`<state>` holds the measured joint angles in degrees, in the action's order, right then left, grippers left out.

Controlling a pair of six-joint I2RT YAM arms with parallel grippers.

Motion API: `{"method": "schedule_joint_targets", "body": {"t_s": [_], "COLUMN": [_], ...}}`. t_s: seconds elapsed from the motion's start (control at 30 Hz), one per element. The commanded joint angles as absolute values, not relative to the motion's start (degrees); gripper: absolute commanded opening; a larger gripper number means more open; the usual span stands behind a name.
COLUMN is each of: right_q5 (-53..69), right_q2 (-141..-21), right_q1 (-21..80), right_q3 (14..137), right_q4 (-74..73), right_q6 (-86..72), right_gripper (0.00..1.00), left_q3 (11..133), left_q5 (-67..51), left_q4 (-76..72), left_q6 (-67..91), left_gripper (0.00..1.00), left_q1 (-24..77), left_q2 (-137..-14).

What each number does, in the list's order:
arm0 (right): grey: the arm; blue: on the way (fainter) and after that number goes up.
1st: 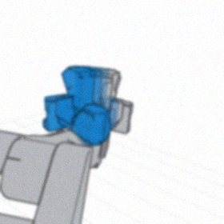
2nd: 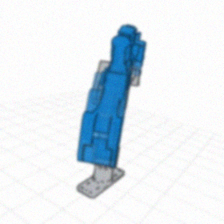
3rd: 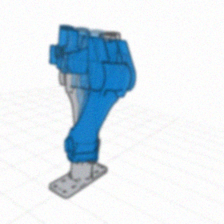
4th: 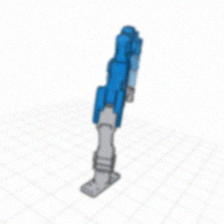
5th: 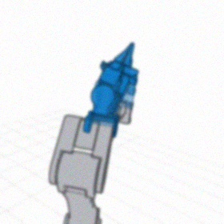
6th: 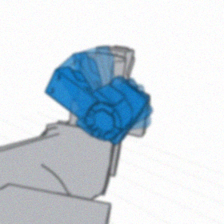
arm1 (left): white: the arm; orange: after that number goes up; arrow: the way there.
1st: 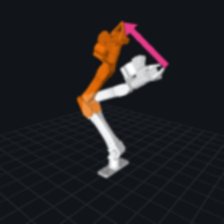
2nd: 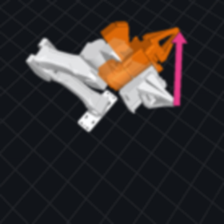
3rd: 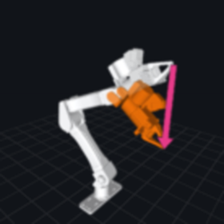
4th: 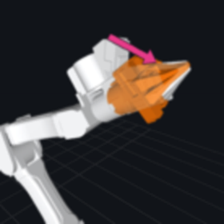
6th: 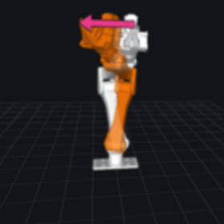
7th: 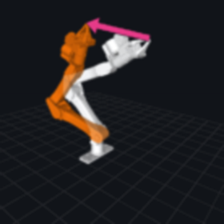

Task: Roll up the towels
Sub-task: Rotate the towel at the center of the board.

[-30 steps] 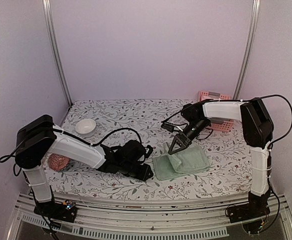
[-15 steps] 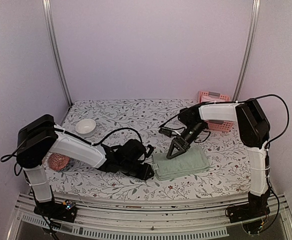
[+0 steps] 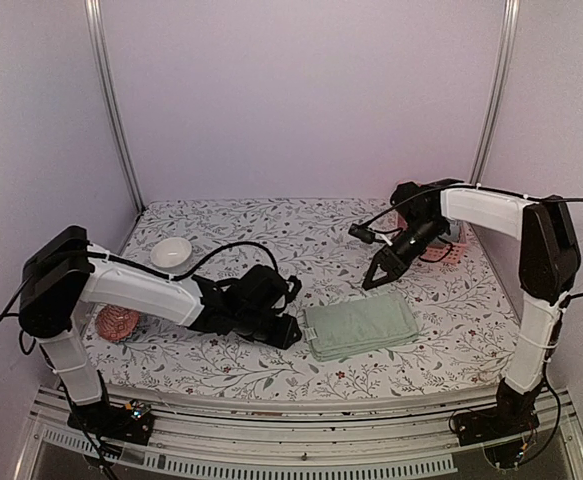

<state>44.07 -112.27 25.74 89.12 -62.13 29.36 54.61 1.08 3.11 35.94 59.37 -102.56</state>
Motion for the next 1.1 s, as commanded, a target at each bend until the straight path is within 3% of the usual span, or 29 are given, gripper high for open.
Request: {"method": "schedule_joint_targets", "body": {"t_s": [0.0,0.27,0.77,1.07], "right_q5": [32.78,29.21,23.29,27.29], "right_q2": [-107.96,-107.44,-105.52,-98.66], "right_q1": [24.97,18.65,13.91,13.86], "right_q3": [84.24,73.36,60.81,58.86], "right_q4": [-56.93,-52.57,-48.60,-53.19], "right_q6": [28.96,28.86,32.02,35.48], "right_gripper": [0.34,0.26,0.23,0.22], "left_q3": [63.04,72.70,72.69,72.30], "left_q5": [3.08,-2.23,-9.80,-15.01], "left_q4": [6.42,8.64,8.33,6.67], "left_q6": [31.85,31.28,31.68,30.68], "left_gripper": [0.27,0.28,0.27,0.27], "left_q1": [57.60,54.68,55.91,57.81], "left_q2": [-103.87,-111.90,-116.09,-116.64]}}
